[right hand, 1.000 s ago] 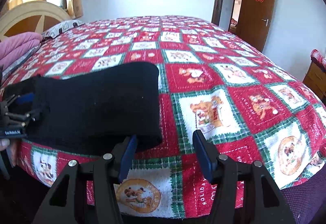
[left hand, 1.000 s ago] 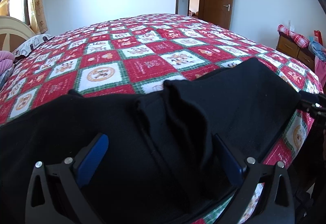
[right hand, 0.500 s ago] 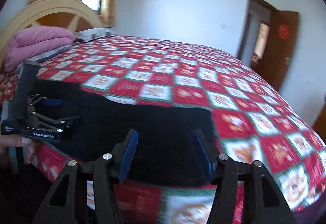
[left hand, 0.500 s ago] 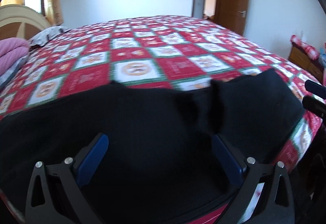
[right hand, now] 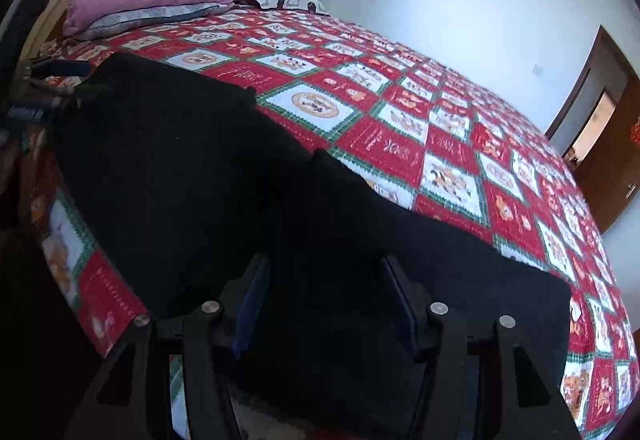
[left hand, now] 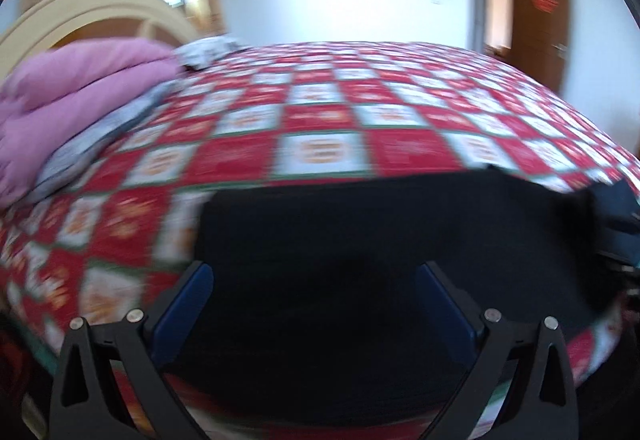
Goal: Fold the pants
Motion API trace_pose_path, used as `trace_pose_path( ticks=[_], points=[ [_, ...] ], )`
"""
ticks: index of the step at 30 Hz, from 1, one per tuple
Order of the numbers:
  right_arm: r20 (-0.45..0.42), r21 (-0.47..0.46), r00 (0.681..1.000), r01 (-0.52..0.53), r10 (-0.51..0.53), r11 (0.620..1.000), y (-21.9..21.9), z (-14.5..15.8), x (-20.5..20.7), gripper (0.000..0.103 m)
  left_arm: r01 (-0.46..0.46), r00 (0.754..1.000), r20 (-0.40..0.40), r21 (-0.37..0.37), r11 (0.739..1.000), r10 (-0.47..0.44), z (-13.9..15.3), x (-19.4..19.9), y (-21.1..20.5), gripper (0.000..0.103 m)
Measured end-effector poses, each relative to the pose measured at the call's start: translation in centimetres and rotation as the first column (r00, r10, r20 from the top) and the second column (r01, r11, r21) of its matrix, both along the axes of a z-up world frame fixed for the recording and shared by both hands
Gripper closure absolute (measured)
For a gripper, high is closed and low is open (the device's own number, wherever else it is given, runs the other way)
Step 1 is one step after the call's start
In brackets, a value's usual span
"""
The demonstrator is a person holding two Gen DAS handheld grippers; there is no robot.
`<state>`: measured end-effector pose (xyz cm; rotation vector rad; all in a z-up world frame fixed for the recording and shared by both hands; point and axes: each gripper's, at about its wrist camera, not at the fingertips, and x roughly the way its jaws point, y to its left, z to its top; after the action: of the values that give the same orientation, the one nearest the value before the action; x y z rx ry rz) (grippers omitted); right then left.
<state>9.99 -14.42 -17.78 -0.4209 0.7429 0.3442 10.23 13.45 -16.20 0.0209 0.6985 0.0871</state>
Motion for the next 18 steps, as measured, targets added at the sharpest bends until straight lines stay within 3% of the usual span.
trace_pose_path(
  ticks=[3, 7, 8, 10, 15, 18],
  points=[
    [-0.021, 0.073, 0.999, 0.037, -0.036, 0.997, -1.8, 0.9, -0.6, 0.045, -0.109, 0.994, -0.002, -0.017, 0.994, 0.109, -1.0, -0.6, 4.3, 0.000],
    [0.001, 0.049, 1.000, 0.030, -0.030, 0.998, -2.3, 1.3, -2.3, 0.045, -0.187, 0.982, -0.027, -0.164, 0.969, 0.185, -2.4, -1.0, 8.8, 0.000],
    [0.004, 0.041, 1.000, 0.026, -0.026, 0.999, -2.4, 1.5, -2.6, 0.045, -0.191, 0.981, -0.031, -0.200, 0.961, 0.189, -2.7, -1.0, 9.2, 0.001],
    [0.016, 0.032, 1.000, 0.015, -0.015, 0.999, -2.4, 1.6, -3.8, 0.045, -0.179, 0.984, -0.036, -0.246, 0.953, 0.175, -3.1, -0.9, 9.2, 0.012],
    [0.036, 0.034, 0.999, 0.007, -0.009, 0.999, -2.7, 1.1, -4.6, 0.045, -0.094, 0.996, -0.023, -0.241, 0.966, 0.091, -3.0, -0.3, 6.9, 0.030],
    [0.024, 0.042, 1.000, 0.020, -0.021, 0.999, -2.7, 0.8, -4.5, 0.045, -0.083, 0.996, -0.042, -0.267, 0.960, 0.075, -3.5, -0.1, 6.5, 0.032]
  ],
)
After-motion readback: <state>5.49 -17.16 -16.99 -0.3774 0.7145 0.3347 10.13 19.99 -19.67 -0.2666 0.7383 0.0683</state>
